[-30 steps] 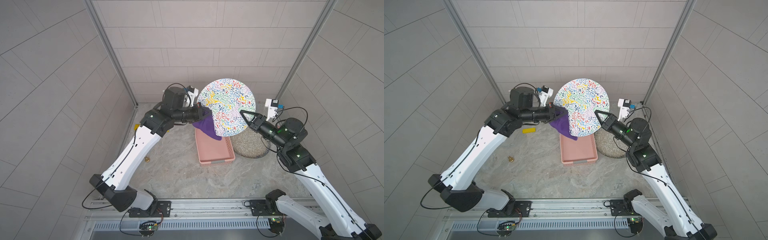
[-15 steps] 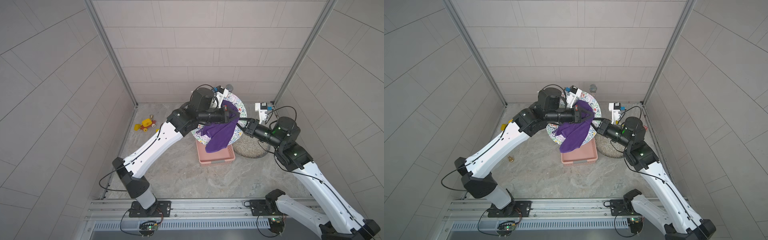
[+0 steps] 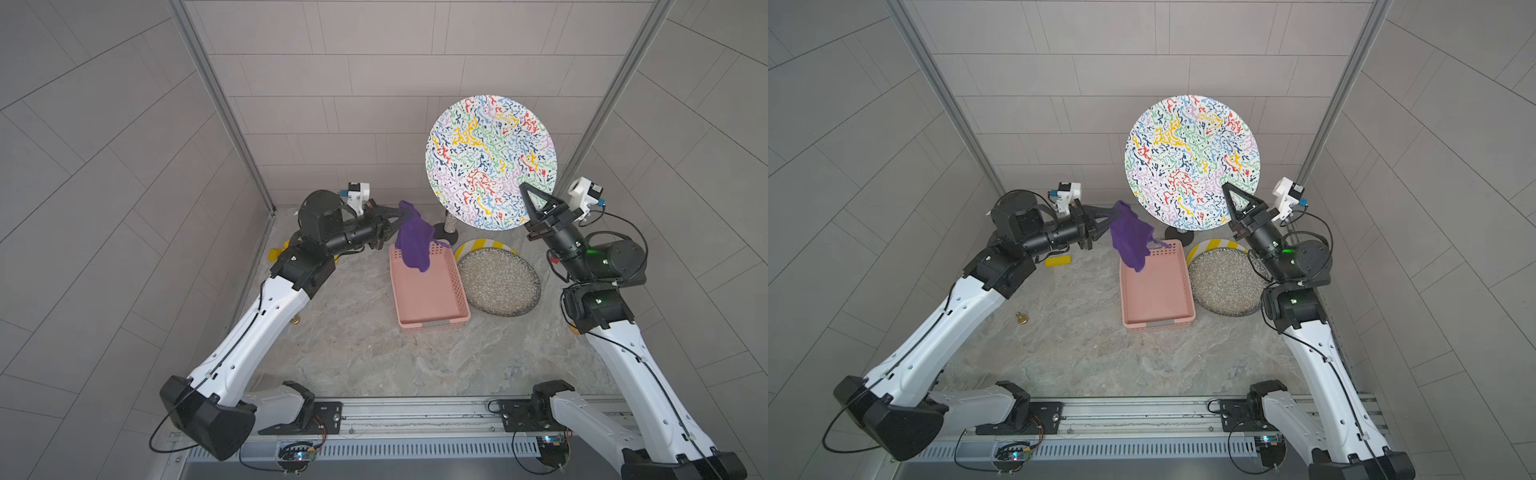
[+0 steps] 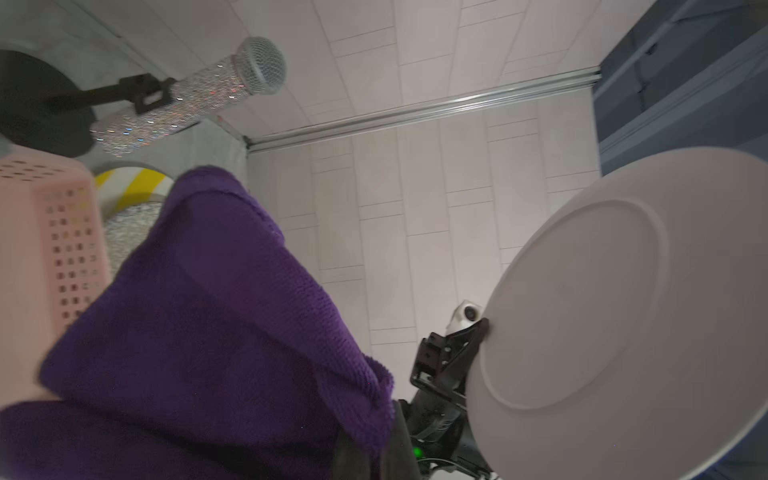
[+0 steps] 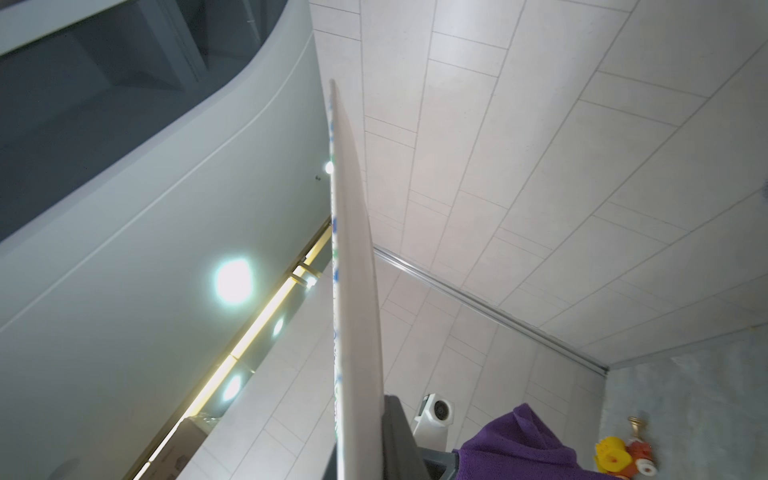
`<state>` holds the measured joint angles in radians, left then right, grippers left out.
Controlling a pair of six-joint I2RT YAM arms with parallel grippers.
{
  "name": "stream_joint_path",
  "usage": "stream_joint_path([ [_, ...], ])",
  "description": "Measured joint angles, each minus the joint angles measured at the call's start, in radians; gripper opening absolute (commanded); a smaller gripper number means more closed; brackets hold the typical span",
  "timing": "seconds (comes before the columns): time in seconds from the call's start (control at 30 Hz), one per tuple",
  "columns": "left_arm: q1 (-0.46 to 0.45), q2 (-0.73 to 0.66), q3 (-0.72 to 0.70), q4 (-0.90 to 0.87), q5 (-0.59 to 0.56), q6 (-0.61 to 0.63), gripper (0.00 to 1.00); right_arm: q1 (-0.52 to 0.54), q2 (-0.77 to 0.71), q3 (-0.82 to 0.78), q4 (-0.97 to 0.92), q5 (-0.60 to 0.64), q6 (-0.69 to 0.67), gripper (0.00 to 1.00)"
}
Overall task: Wipe the wet plate dry
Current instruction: Wipe the plate with towel.
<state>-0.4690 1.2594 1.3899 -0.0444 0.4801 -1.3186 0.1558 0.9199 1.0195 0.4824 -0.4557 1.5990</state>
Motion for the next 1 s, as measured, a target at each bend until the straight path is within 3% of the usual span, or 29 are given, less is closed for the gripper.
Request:
stream_joint_path([
  [0.2, -0.009, 0.049, 0.059, 0.32, -0.007, -0.254, 0.0, 0.045, 0.026, -0.042, 0.122, -0.021, 0.089, 0.0],
  [0.33, -0.019, 0.082, 0.106, 0.444, -0.056, -0.399, 0.0, 0.117, 0.053, -0.058, 0.14, -0.026, 0.094, 0.0],
  [0.47, -0.059, 0.075, 0.092, 0.542, -0.187, -0.523, 0.0, 0.227, 0.087, -0.058, 0.182, -0.007, 0.076, 0.0],
  [0.6, -0.144, 0.058, 0.032, 0.608, -0.326, -0.566, 0.0, 0.289, 0.129, -0.023, 0.208, 0.029, 0.026, 0.0],
  [0.8, -0.292, 0.084, -0.01, 0.707, -0.443, -0.594, 0.0, 0.22, 0.252, 0.153, 0.264, 0.089, -0.008, 0.0],
  [1.0, -0.294, 0.109, -0.008, 0.761, -0.537, -0.605, 0.0, 0.102, 0.238, 0.102, 0.298, 0.123, 0.01, 0.0],
])
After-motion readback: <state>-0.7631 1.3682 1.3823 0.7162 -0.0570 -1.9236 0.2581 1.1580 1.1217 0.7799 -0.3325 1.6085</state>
